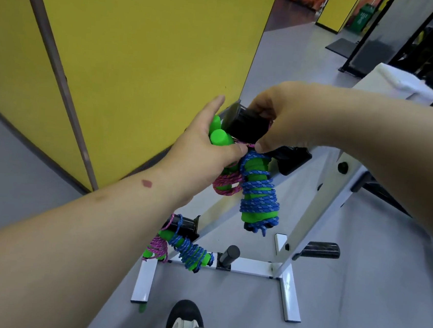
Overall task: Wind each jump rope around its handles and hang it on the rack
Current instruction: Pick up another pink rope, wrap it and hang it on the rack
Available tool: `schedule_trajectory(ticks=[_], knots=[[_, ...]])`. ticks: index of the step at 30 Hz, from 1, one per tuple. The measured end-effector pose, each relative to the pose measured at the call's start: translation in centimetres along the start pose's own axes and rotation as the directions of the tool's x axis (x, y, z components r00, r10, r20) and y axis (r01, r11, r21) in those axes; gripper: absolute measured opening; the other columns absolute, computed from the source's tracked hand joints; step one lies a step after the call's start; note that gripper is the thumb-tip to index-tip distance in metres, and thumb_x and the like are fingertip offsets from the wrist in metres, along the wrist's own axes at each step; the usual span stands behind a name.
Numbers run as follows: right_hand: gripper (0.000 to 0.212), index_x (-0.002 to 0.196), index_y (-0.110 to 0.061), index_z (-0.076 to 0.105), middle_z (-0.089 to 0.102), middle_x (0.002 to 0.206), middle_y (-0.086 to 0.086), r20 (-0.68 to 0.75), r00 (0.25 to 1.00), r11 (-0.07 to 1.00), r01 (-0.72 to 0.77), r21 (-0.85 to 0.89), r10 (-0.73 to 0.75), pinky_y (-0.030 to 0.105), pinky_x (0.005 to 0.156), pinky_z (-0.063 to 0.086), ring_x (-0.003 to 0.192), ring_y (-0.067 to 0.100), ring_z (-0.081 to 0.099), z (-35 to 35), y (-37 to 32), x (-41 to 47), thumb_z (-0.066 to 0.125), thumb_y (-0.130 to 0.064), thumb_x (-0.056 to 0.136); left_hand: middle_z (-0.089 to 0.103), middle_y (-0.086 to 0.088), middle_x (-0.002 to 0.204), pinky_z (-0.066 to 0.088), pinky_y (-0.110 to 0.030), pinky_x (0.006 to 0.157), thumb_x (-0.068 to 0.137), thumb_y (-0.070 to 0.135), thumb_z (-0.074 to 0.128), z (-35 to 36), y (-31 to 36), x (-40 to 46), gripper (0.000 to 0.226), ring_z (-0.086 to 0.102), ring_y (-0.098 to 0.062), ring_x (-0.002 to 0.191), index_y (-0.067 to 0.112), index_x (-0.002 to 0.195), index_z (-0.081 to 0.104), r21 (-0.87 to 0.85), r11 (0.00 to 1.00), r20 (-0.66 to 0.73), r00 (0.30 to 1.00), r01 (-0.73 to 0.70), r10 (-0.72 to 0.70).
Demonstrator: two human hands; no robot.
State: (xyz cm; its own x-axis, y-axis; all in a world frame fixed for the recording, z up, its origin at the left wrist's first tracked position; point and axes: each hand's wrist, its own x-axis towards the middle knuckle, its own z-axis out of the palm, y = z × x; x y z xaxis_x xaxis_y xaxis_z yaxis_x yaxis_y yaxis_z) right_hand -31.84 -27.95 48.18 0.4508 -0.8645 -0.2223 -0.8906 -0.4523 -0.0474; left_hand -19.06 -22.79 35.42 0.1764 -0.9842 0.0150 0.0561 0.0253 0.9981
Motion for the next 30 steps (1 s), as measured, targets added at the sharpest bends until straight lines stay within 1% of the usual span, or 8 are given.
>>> schedule_trajectory(ticks=[4,7,11,15,20,22,26,30], knots=[[0.053,0.129,-0.030,0.063,0.071,0.112,-0.002,-0.019,1.000,1.000,-0.001,0.009,0.001,0.041,0.089,0.057,0.097,0.023,0.066,0.4,0.5,-0.3,0.083,-0.029,0.080,0.066,0.000,0.126,0.056,-0.030,0.088,0.069,0.030,0.083,0.1,0.0,-0.1,0.091,0.070,-0.013,0.101,0.039,0.150,0.044,0.054,0.998,-0.021,1.000,-0.013,0.014],[0.054,0.131,-0.029,0.061,0.070,0.114,-0.002,-0.036,0.999,1.000,0.008,0.019,-0.007,0.036,0.088,0.054,0.098,0.023,0.065,0.5,0.6,-0.3,0.081,-0.027,0.082,0.056,0.000,0.138,0.053,-0.028,0.091,0.074,0.025,0.087,-0.1,0.0,-0.4,0.095,0.065,-0.015,0.112,0.043,0.153,0.037,0.115,0.993,-0.039,0.999,-0.010,0.015],[0.055,0.135,-0.029,0.057,0.070,0.118,-0.005,-0.028,0.999,0.994,0.034,0.108,-0.031,0.043,0.093,0.056,0.102,0.023,0.066,0.6,1.0,-0.6,0.078,-0.027,0.084,0.047,0.002,0.144,0.049,-0.027,0.096,0.082,0.019,0.085,-0.3,0.0,-0.5,0.098,0.061,-0.018,0.120,0.042,0.158,0.028,0.130,0.991,-0.058,0.998,-0.002,0.009],[0.049,0.135,-0.032,0.056,0.067,0.113,-0.005,-0.080,0.994,0.989,0.083,0.120,-0.074,0.033,0.082,0.053,0.098,0.020,0.063,1.0,1.3,-0.9,0.071,-0.029,0.089,0.049,0.005,0.141,0.048,-0.025,0.093,0.078,0.019,0.088,-0.5,0.4,-0.8,0.101,0.061,-0.016,0.118,0.042,0.157,0.030,0.173,0.985,-0.063,0.998,0.015,-0.005],[0.049,0.138,-0.030,0.054,0.063,0.112,-0.005,-0.125,0.987,0.977,0.118,0.179,-0.096,0.030,0.073,0.054,0.095,0.017,0.062,1.6,1.3,-1.1,0.066,-0.028,0.091,0.045,0.002,0.144,0.050,-0.036,0.105,0.058,0.036,0.081,-0.4,0.7,-1.4,0.109,0.058,-0.019,0.122,0.047,0.154,0.031,0.234,0.972,-0.070,0.998,0.011,0.005],[0.052,0.141,-0.028,0.052,0.063,0.119,-0.004,-0.145,0.984,0.973,0.134,0.187,-0.108,0.031,0.078,0.054,0.100,0.019,0.061,1.7,1.2,-1.2,0.065,-0.027,0.091,0.044,0.003,0.143,0.050,-0.033,0.100,0.059,0.036,0.085,-0.5,0.6,-1.5,0.109,0.058,-0.019,0.122,0.046,0.154,0.032,0.245,0.969,-0.078,0.997,0.007,0.013],[0.061,0.149,-0.025,0.045,0.058,0.140,-0.004,-0.167,0.980,0.964,0.145,0.224,-0.108,0.037,0.096,0.053,0.120,0.020,0.058,1.7,1.2,-1.2,0.065,-0.027,0.092,0.043,0.005,0.148,0.045,-0.021,0.076,0.078,0.026,0.089,-1.0,0.2,-1.8,0.098,0.053,-0.016,0.121,0.046,0.155,0.031,0.277,0.961,-0.103,0.994,-0.002,0.031],[0.060,0.149,-0.027,0.045,0.058,0.137,-0.006,-0.173,0.979,0.957,0.153,0.245,-0.112,0.029,0.081,0.051,0.113,0.017,0.058,1.8,1.0,-1.1,0.066,-0.028,0.092,0.043,0.005,0.147,0.045,-0.020,0.071,0.079,0.023,0.087,-1.3,0.2,-2.3,0.097,0.054,0.002,0.104,0.046,0.154,0.031,0.289,0.957,-0.081,0.996,-0.007,0.032]])
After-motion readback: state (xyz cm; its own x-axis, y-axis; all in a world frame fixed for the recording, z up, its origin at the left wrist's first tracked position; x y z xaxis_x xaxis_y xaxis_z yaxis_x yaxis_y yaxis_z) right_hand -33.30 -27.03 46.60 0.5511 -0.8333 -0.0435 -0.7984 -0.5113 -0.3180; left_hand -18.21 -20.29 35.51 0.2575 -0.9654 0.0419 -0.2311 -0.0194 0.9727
